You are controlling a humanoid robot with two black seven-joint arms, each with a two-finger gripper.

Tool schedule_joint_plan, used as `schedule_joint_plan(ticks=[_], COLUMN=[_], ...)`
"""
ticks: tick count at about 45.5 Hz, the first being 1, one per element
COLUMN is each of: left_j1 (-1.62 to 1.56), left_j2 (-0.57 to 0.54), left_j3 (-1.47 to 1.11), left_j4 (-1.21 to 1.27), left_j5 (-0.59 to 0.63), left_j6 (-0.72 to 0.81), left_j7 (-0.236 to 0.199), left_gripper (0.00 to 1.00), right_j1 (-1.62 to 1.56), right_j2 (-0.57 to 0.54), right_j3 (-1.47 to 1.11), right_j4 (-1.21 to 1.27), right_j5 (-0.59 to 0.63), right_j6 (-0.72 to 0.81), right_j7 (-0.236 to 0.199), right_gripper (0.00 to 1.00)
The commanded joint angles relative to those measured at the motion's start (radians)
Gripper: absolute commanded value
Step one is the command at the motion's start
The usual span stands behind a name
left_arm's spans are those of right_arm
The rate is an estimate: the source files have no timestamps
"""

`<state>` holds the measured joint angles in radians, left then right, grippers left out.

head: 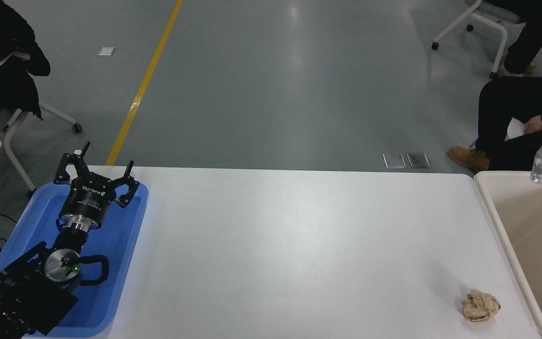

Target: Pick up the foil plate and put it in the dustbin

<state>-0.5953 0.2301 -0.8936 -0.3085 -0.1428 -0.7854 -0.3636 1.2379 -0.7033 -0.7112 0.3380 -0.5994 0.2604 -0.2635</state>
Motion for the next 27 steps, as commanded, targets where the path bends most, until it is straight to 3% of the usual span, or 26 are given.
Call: schedule_joint_plan(ticks=[1, 8, 27], left_j1=[0.000, 0.000, 0.000], left_j2=[0.000, 0.000, 0.000], left_j3=[-0.001, -0.001, -0.001], left_j4=[0.000, 0.000, 0.000], left_j5=[0.000, 0.000, 0.000], left_j6=[0.000, 0.000, 0.000], left_j7=[0.000, 0.000, 0.000], left_gripper=[1.00, 1.00, 1.00], right_j1=[-0.222, -0.317, -0.526], right_j2=[0.082, 0.125, 0.208], right_j3=[0.007, 0.024, 0.173], right_j4=[-0.227, -0.255, -0.257], right_j5=[0.139, 0.233, 0.233], right_j6=[-0.127, -0.254, -0.329], right_j7=[-0.006, -0.006, -0.006], right_gripper=[0.00, 0.00, 0.00])
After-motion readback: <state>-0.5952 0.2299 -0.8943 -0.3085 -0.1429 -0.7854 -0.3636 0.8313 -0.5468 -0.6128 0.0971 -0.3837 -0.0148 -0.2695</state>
